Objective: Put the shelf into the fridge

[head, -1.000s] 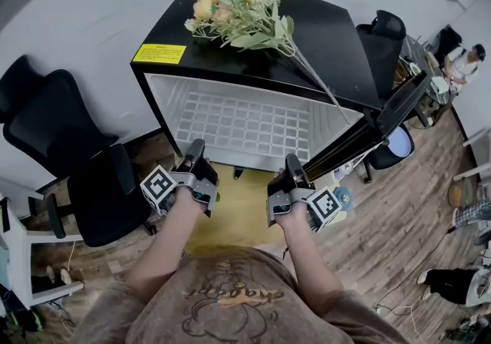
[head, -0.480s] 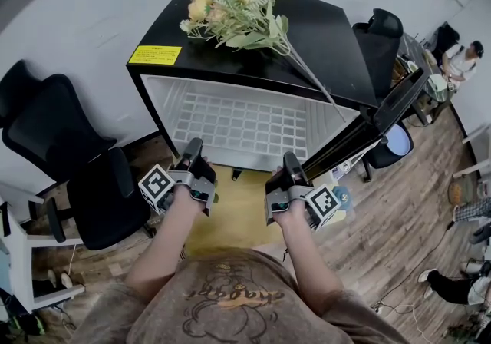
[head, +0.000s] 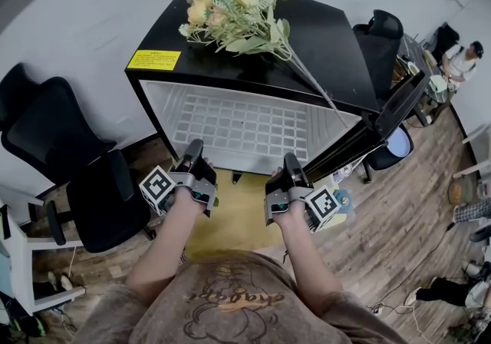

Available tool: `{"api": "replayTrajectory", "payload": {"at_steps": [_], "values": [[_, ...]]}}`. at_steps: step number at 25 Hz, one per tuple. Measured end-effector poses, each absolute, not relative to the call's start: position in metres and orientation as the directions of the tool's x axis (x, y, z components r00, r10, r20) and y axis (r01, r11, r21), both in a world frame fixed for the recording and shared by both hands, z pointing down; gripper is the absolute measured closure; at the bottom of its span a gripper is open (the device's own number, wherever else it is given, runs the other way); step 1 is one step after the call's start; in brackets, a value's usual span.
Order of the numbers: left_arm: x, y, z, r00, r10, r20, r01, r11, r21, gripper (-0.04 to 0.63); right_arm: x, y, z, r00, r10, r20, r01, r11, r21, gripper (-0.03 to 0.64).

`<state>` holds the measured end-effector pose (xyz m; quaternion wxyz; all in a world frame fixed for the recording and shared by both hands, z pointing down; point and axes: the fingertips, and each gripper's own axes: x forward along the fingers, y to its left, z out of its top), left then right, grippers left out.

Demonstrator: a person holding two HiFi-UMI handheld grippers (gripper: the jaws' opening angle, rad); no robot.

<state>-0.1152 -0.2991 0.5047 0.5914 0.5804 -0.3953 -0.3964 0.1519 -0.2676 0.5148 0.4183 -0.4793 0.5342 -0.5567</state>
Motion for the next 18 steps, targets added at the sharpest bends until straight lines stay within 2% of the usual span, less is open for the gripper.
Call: {"api": "replayTrajectory", "payload": {"at_steps": [18], "values": [[-0.114, -0.319, 0.507, 0.380, -0.925, 0.001, -0.006, -0.002, 1.000, 0.548, 0.153, -0.285, 0.516, -0.169, -0.982, 0.087, -0.035, -0.083, -0.996, 0.597]]}}
